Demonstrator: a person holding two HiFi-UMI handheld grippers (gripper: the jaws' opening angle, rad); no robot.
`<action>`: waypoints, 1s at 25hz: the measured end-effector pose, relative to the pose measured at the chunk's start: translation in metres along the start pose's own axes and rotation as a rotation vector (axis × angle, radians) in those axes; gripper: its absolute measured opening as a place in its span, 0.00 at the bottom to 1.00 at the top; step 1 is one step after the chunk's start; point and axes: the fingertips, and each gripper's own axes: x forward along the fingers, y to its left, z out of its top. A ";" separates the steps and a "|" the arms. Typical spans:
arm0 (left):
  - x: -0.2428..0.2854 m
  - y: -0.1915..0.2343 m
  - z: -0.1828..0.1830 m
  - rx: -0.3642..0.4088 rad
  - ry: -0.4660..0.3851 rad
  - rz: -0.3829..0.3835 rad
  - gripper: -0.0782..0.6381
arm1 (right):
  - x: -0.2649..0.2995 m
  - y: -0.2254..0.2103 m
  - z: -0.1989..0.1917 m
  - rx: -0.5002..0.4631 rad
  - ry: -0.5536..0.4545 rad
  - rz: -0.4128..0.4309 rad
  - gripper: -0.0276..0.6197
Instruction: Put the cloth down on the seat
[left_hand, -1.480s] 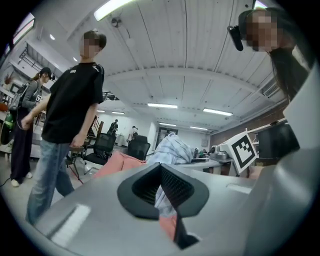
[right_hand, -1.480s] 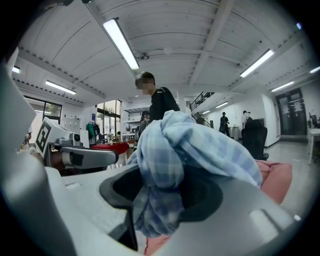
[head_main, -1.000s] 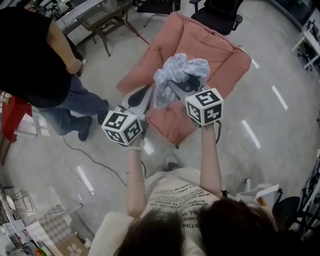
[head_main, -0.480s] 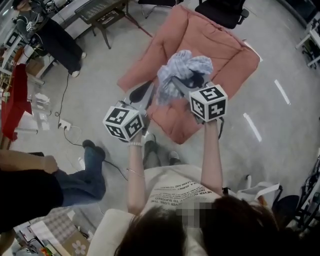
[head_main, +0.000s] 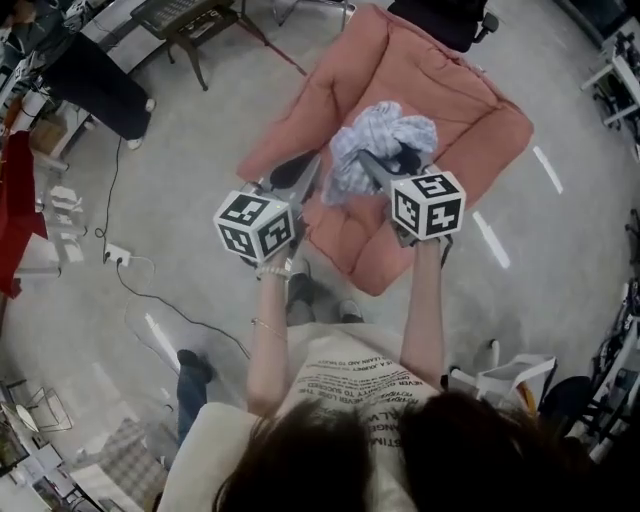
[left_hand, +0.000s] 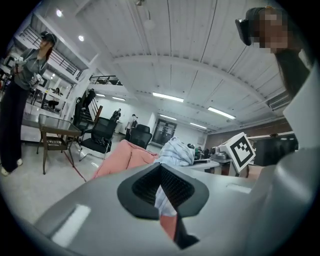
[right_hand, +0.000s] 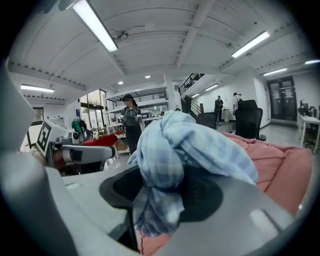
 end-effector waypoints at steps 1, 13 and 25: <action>0.001 0.010 0.001 -0.005 0.008 -0.013 0.11 | 0.010 0.003 0.000 0.006 0.007 -0.008 0.38; 0.016 0.083 -0.005 -0.013 0.116 -0.149 0.11 | 0.080 0.010 0.002 0.113 0.023 -0.108 0.38; 0.053 0.101 -0.037 -0.092 0.220 -0.255 0.11 | 0.101 -0.015 -0.035 0.226 0.101 -0.182 0.38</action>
